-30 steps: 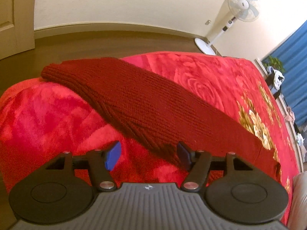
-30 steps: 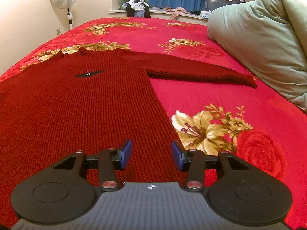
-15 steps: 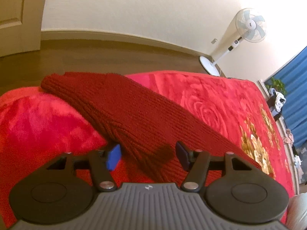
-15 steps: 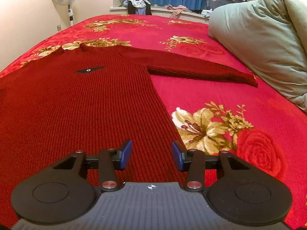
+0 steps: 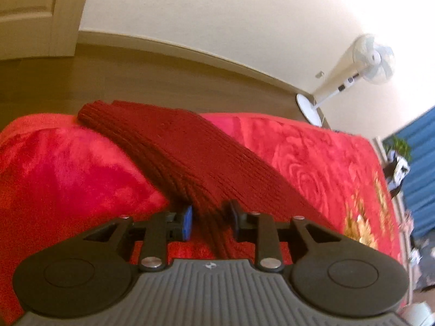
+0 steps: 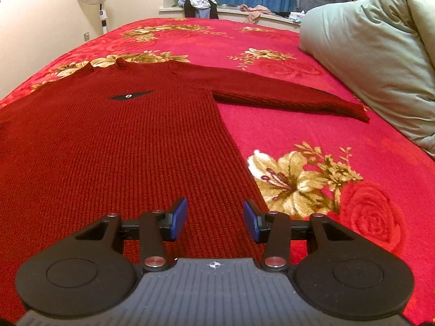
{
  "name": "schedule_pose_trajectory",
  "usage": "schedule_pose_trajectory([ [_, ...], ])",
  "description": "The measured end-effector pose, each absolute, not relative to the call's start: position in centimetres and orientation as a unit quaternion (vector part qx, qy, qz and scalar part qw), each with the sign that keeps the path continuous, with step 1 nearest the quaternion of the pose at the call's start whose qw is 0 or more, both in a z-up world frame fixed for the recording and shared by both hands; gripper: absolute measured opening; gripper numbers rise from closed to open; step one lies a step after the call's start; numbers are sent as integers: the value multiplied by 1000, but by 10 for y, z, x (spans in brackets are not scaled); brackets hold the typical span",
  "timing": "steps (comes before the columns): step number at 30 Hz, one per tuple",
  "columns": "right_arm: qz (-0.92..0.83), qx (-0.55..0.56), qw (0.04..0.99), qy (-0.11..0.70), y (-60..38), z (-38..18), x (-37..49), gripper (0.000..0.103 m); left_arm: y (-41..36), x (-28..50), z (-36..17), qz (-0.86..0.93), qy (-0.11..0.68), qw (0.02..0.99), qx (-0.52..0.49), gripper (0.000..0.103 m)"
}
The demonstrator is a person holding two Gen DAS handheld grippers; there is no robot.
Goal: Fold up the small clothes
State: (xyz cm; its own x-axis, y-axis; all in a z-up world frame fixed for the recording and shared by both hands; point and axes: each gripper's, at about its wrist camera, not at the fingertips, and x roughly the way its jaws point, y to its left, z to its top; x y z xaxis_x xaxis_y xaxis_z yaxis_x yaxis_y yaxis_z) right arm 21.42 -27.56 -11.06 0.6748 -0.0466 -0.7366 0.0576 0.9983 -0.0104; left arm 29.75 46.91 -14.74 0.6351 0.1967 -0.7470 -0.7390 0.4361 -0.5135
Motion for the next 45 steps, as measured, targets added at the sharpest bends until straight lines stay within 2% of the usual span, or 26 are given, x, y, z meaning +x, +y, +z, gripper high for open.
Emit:
schedule_pose_trajectory([
  [11, -19, -9, 894, 448, -268, -127, 219, 47, 467, 300, -144, 313, 310, 789, -429, 31],
  [14, -18, -7, 889, 457, -269, -131, 220, 43, 465, 301, -143, 318, 311, 787, -428, 31],
  [16, -16, -3, 889, 458, -269, -131, 220, 33, 465, 301, -144, 320, 310, 785, -430, 31],
  [17, -15, -2, 889, 458, -269, -131, 220, 31, 465, 301, -144, 320, 310, 785, -430, 31],
  [22, -16, 5, 888, 460, -272, -131, 221, 31, 463, 302, -143, 324, 311, 787, -422, 31],
  [24, -17, -3, 883, 469, -272, -136, 223, 31, 460, 303, -142, 331, 313, 790, -410, 25],
  [27, -19, -6, 884, 467, -271, -135, 223, 31, 450, 310, -134, 349, 330, 801, -357, 17],
  [31, -20, 4, 886, 464, -273, -133, 223, 30, 411, 329, -104, 380, 330, 835, -223, 13],
  [32, -18, 6, 887, 461, -273, -133, 223, 28, 392, 334, -92, 383, 315, 850, -178, 13],
  [34, -13, 8, 892, 451, -273, -130, 222, 2, 346, 343, -65, 363, 261, 890, -91, 12],
  [38, 0, 20, 914, 405, -272, -121, 216, 2, 230, 347, -30, 209, 154, 966, 10, 12],
  [39, 2, 22, 917, 398, -272, -121, 216, 3, 203, 347, -27, 148, 152, 977, 12, 18],
  [40, 4, 26, 919, 394, -272, -122, 216, 3, 176, 351, -28, 59, 172, 983, 0, 51],
  [41, 5, 28, 919, 393, -273, -124, 216, 4, 158, 357, -31, -36, 209, 977, -16, 69],
  [42, 6, 30, 918, 395, -273, -126, 217, 8, 141, 363, -36, -124, 248, 961, -21, 75],
  [43, 6, 33, 917, 398, -274, -128, 218, 13, 127, 361, -40, -155, 257, 954, -6, 72],
  [45, 10, 43, 914, 403, -274, -130, 219, 14, 122, 360, -41, -128, 259, 957, 23, 72],
])
